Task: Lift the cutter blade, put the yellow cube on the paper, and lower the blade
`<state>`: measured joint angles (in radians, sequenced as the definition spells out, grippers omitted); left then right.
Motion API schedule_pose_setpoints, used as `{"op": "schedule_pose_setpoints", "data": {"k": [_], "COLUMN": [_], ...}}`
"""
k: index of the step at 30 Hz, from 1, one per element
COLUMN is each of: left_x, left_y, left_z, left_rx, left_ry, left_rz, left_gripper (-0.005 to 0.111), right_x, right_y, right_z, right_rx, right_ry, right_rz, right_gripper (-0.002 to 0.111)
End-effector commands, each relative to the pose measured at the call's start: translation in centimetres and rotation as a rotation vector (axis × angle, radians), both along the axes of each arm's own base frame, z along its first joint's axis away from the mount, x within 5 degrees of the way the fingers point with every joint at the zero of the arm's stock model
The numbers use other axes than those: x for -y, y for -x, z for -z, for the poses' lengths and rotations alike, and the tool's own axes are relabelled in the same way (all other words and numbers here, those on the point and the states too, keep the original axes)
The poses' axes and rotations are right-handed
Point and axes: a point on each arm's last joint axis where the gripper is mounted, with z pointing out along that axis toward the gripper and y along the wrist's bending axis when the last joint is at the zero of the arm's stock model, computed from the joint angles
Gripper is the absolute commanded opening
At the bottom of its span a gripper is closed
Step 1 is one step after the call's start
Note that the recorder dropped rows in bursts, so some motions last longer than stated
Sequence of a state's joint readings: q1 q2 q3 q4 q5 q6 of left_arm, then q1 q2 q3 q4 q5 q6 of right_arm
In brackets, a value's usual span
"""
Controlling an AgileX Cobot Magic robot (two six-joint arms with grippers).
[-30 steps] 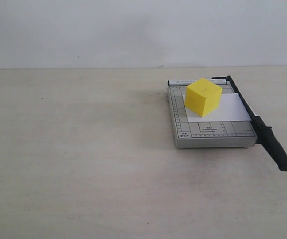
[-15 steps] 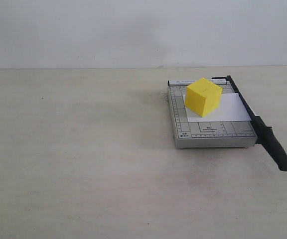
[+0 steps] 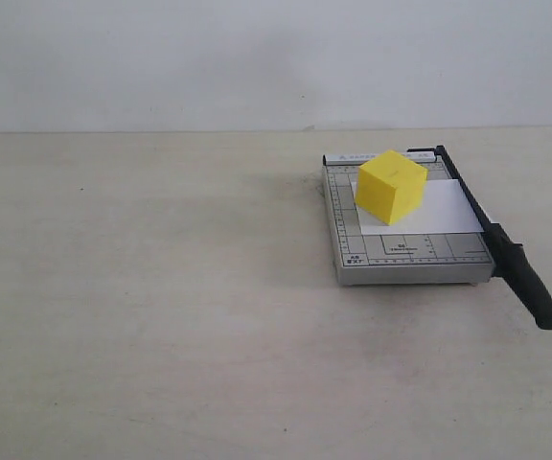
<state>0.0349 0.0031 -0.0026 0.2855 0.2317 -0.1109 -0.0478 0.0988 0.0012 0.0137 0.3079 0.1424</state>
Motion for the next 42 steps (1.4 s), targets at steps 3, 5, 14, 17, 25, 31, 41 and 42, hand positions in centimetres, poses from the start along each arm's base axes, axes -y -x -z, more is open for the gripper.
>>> {"op": "schedule_pose_setpoints", "data": {"k": [3,5,14,17,25,31,41,42], "left_x": [-0.1,0.2,0.2,0.2,-0.1,-0.2,-0.2,-0.2], "left_y": [0.2,0.2,0.6,0.6,0.3,0.3,0.3,0.3], "left_z": [1.0,1.1,2.2,2.2,1.4,1.3,1.3,1.3], "left_rx": [-0.089,-0.088,-0.209,-0.209,-0.114,-0.105,-0.105,-0.105], "left_ry": [0.116,0.276,0.501,0.501,0.314,0.260,0.260,0.260], "left_rz": [-0.035,-0.036,-0.112,-0.112,-0.085,-0.072,-0.072,-0.072], "left_gripper": [0.004,0.004,0.004,0.004,0.004,0.004,0.004,0.004], "right_x": [0.0,0.0,0.0,0.0,0.0,0.0,0.0,0.0], "right_y": [0.0,0.0,0.0,0.0,0.0,0.0,0.0,0.0], "right_z": [-0.1,-0.1,-0.3,-0.3,-0.3,-0.3,-0.3,-0.3], "right_rx": [0.014,0.014,0.034,0.034,0.035,0.034,0.035,0.035], "right_ry": [-0.002,-0.002,-0.003,-0.003,-0.007,-0.003,-0.012,-0.012], "right_rz": [0.003,0.003,0.004,0.004,0.005,0.003,0.006,0.006], "right_gripper": [0.000,0.000,0.000,0.000,0.000,0.000,0.000,0.000]}}
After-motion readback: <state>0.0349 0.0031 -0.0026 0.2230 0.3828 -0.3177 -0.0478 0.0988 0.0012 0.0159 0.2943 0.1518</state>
